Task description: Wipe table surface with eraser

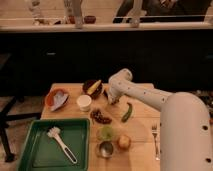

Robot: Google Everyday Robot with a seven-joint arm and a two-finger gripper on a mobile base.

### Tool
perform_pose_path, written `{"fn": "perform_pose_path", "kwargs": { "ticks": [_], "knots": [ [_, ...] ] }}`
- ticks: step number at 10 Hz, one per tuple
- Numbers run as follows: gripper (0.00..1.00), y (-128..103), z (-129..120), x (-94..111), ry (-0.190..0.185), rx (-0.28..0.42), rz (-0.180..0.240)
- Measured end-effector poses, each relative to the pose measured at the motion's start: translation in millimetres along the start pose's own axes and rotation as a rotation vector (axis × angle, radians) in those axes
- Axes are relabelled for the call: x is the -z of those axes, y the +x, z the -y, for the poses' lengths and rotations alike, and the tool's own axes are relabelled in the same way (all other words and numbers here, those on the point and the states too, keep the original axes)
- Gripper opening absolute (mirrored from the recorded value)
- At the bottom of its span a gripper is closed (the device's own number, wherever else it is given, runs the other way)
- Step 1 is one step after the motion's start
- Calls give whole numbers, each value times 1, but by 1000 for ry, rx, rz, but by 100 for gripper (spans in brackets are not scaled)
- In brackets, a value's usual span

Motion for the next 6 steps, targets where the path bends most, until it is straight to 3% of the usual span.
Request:
{"fn": "perform_pose_path", "kwargs": {
  "ticks": [4,6],
  "knots": [
    [0,5,9,-3,-41,226,-99],
    [0,11,7,-16,-37,354,-200]
  ]
}}
